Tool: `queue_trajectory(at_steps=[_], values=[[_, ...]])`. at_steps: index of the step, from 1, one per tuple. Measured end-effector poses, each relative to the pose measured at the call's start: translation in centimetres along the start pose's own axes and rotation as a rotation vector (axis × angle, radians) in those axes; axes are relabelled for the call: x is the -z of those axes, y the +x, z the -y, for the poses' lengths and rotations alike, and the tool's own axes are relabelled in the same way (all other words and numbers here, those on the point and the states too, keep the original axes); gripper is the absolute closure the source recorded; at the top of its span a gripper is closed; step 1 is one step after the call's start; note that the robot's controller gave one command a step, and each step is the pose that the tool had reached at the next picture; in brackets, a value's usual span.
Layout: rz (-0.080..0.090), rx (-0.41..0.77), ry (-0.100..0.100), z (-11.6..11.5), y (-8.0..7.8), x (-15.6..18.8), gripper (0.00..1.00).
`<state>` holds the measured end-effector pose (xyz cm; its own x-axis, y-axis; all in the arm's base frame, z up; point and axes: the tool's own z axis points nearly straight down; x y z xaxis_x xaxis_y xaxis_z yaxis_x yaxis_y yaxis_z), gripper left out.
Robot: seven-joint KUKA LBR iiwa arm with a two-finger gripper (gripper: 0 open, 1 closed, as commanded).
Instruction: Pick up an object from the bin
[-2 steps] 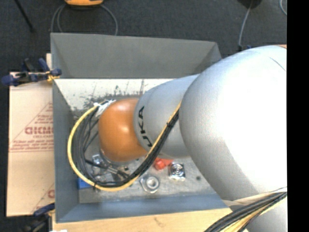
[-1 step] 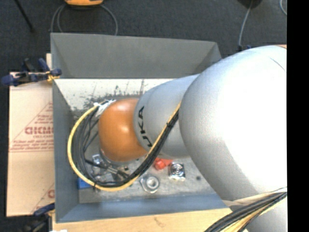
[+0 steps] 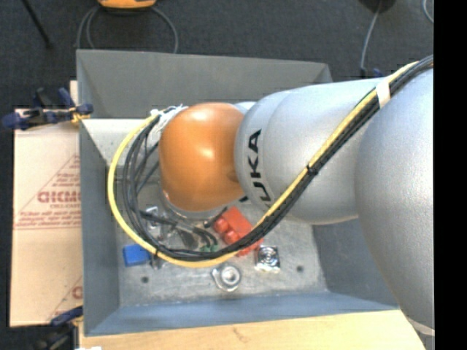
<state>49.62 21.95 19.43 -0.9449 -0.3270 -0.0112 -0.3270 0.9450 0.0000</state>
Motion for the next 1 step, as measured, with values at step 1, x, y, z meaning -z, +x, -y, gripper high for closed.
queue_trajectory(at_steps=[1], values=[[0.003,0.252,0.002,4.57,-8.31,11.46,1.0]])
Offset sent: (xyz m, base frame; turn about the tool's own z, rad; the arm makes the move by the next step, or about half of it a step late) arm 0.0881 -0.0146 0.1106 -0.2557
